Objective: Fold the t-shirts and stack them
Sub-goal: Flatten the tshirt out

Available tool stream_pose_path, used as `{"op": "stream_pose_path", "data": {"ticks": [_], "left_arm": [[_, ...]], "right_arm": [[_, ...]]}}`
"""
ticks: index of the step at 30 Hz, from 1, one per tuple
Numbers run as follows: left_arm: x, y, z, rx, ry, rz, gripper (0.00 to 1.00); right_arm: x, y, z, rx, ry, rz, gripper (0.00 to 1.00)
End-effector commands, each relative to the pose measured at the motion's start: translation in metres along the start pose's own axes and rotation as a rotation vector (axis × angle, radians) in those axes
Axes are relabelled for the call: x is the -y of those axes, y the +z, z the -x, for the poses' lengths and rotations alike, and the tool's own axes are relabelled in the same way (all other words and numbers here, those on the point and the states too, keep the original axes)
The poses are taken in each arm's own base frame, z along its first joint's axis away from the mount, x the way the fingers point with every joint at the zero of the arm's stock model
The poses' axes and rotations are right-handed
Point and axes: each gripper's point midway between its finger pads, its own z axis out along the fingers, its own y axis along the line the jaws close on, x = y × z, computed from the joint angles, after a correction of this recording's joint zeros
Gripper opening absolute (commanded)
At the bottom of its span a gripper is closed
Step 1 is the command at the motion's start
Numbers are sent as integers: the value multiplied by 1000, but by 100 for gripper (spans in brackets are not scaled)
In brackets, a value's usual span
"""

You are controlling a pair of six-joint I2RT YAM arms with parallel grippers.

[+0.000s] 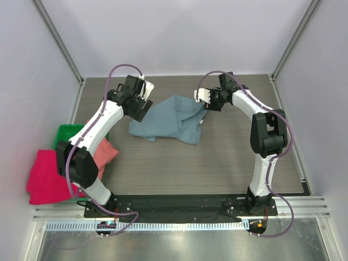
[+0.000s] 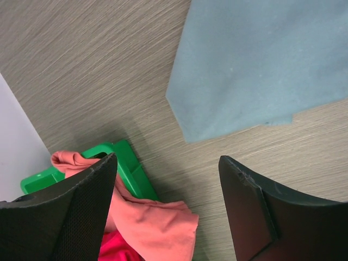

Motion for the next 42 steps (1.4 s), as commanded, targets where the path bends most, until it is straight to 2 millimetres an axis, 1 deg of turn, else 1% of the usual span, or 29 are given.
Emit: {"op": "stream_pose_path", "data": {"ticks": [1,3,4,6,7,9,11,18,26,32,37,42], "left_arm": [[-15,-3,14,43,-9,41,77],[-18,-2,14,44,-16,47,77],[-21,-1,13,42,-21,50,77],[-23,1,12,39,-27,53,77],[-24,1,11,36,-33,54,77],[-25,2,12,37,-33,55,77],[-27,1,13,42,-34,59,77],[-32,3,14,46,-33,76,77],[-36,2,12,44,-38,85,77],[-40,1,9,39,-40,94,77],[-42,2,8,40,-44,98,77],[-41,5,9,36,-44,95,77]], "right_arm": [[14,-4,20,72,-146,-25,58],[14,-2,27,106,-147,-18,58],[17,-4,30,117,-150,-24,58],[18,1,34,133,-142,-20,58],[23,1,36,138,-131,-30,57],[21,4,38,144,-125,-20,56],[21,3,38,143,-134,-17,55],[7,8,36,133,-148,44,53],[7,21,38,122,-124,61,48],[1,30,42,121,-130,79,47],[3,35,37,103,-129,79,44],[5,39,32,81,-136,77,43]]}}
